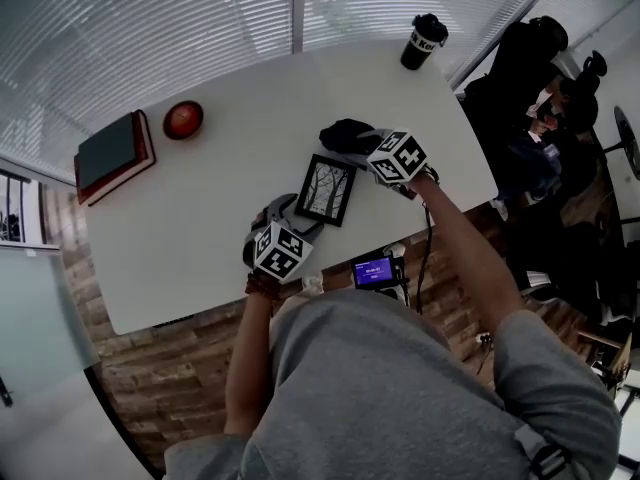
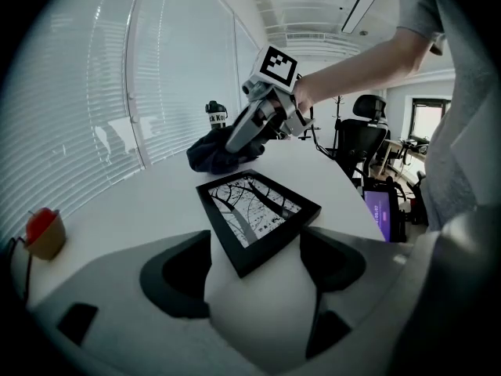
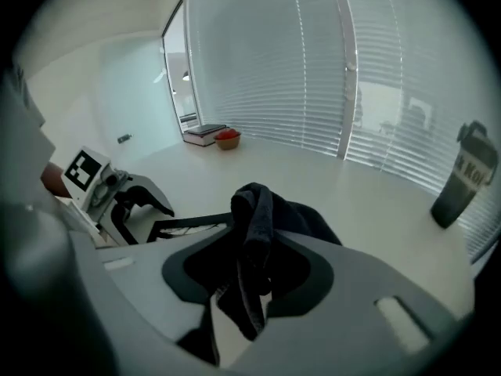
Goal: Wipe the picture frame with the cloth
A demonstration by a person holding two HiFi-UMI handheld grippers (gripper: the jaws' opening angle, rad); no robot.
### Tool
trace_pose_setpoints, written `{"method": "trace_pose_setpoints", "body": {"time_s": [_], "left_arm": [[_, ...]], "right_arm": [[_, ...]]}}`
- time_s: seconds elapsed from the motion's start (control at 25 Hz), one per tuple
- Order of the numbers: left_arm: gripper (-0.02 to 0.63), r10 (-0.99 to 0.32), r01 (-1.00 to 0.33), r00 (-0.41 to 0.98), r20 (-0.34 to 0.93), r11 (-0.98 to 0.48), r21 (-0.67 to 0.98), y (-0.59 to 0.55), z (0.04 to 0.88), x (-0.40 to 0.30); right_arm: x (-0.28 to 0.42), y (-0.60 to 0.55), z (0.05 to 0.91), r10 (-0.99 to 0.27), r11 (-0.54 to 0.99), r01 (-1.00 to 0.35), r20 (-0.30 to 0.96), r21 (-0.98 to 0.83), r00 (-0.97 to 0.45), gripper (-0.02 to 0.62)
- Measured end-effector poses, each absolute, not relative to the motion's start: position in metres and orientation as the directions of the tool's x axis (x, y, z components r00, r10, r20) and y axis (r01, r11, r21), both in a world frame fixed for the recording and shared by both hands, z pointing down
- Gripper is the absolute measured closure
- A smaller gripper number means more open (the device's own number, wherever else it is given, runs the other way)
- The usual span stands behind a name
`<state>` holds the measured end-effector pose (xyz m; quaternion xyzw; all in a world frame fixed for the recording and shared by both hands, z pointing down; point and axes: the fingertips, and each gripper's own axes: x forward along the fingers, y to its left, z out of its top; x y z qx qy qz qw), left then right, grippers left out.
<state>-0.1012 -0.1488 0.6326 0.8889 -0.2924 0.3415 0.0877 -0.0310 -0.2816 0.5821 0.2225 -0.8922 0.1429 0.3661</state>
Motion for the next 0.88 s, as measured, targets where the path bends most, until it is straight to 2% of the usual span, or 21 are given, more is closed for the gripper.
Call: {"method": "trace_pose_setpoints", "body": {"time_s": [0.12, 0.16, 0.32, 0.4, 0.52, 0.64, 0.8, 0.88], "left_arm": [[0.249, -0.461, -0.579, 0.597, 0.656, -0.814, -0.046, -0.148, 0.633, -0.102], [0.250, -0.462, -0.579, 0.598, 0.655, -0.814, -0.047, -0.148, 0.632, -0.102], [0.249, -0.462, -0.578, 0.597, 0.656, -0.814, -0.047, -0.147, 0.632, -0.103], [0.249, -0.461, -0.579, 0.597, 0.657, -0.814, -0.046, -0.146, 0.632, -0.104], [0.249, -0.461, -0.579, 0.597, 0.657, -0.814, -0.046, -0.146, 0.633, -0.103], [0.249, -0.460, -0.578, 0.597, 0.658, -0.815, -0.046, -0.146, 0.634, -0.103], [0.247, -0.463, -0.580, 0.594, 0.657, -0.813, -0.048, -0.149, 0.632, -0.104], [0.247, -0.462, -0.580, 0.594, 0.659, -0.813, -0.047, -0.149, 0.633, -0.102]], "right_arm": [[-0.043, -0.275, 0.577, -0.242, 0.876, -0.452, 0.654, -0.171, -0.717, 0.341], [-0.044, -0.277, 0.571, -0.246, 0.880, -0.440, 0.624, -0.176, -0.742, 0.327], [-0.046, -0.294, 0.559, -0.274, 0.862, -0.457, 0.561, -0.217, -0.782, 0.310], [-0.047, -0.301, 0.573, -0.279, 0.847, -0.486, 0.598, -0.215, -0.751, 0.308], [-0.050, -0.296, 0.607, -0.221, 0.826, -0.499, 0.663, -0.263, -0.715, 0.298], [-0.052, -0.291, 0.622, -0.205, 0.779, -0.533, 0.671, -0.328, -0.713, 0.326], [-0.060, -0.281, 0.619, -0.199, 0.775, -0.527, 0.657, -0.349, -0.727, 0.418], [-0.062, -0.275, 0.619, -0.222, 0.790, -0.527, 0.654, -0.314, -0.723, 0.443]]}}
